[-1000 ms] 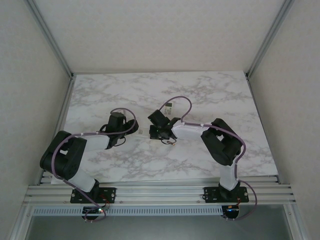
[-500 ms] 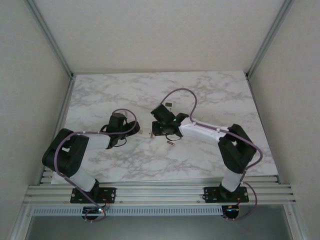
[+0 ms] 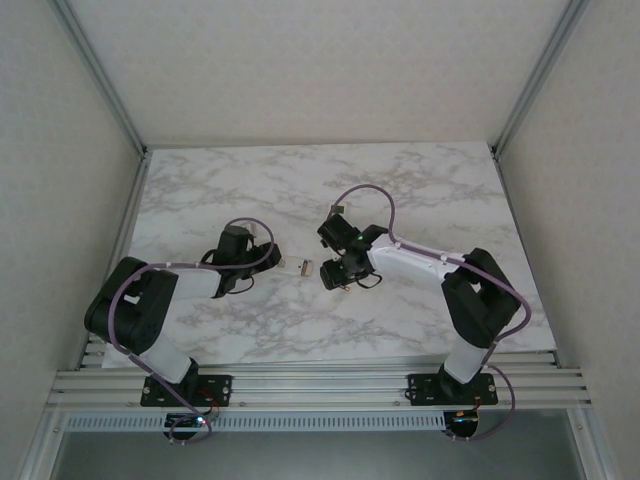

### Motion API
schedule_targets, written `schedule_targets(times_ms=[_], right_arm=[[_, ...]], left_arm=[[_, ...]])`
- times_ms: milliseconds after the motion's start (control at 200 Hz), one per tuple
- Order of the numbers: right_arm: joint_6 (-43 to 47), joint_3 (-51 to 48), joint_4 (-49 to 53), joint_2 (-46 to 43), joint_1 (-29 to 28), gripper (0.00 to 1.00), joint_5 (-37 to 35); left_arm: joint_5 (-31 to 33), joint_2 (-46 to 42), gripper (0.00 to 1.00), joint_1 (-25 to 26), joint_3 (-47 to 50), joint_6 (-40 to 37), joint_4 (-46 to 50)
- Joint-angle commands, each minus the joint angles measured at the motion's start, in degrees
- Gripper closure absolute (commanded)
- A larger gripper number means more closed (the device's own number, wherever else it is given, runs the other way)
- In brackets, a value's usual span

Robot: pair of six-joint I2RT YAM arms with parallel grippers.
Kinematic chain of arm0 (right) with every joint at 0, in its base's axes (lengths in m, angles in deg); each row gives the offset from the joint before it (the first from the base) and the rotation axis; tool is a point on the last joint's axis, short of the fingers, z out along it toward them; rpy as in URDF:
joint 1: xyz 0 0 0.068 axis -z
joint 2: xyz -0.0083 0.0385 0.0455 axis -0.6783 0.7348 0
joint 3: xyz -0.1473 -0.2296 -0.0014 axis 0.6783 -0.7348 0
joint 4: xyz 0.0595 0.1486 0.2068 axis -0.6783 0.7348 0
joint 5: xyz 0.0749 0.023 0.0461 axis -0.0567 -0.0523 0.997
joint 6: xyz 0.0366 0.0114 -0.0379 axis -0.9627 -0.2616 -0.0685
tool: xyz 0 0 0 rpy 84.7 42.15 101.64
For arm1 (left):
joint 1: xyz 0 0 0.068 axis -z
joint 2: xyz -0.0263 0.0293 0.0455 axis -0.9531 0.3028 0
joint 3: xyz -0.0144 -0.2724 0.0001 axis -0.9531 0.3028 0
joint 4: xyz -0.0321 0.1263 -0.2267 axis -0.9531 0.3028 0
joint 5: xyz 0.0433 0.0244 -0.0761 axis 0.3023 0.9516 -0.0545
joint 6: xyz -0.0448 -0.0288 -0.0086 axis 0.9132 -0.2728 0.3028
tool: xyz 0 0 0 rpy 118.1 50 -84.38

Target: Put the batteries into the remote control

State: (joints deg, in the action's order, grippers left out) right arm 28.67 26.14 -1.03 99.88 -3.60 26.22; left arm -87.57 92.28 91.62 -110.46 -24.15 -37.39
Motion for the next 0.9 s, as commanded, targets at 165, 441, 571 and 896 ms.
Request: schedule_targets(times_ms=[165, 441, 571, 896], right_arm=[[2.2, -0.9, 1.1, 5.7, 1.2, 0.54, 2.9], [2.1, -0.8, 2.5, 7.4, 1.3, 0.62, 1.1], [-1.2, -0.6, 3.6, 4.5, 1.3, 0.56, -1.2], [-68.3, -11.7, -9.9, -10.9, -1.2, 0.46, -4.0]], left_arm=[[0.0, -0.4, 0.46, -0.3, 0.8, 0.2, -0.3], [0.1, 0.0, 0.46, -0.3, 0.8, 0.2, -0.4], [-0.2, -0.1, 0.46, -0.3, 0.8, 0.3, -0.5], [0.7, -0.4, 0.46, -0.3, 0.9, 0.0, -0.4]])
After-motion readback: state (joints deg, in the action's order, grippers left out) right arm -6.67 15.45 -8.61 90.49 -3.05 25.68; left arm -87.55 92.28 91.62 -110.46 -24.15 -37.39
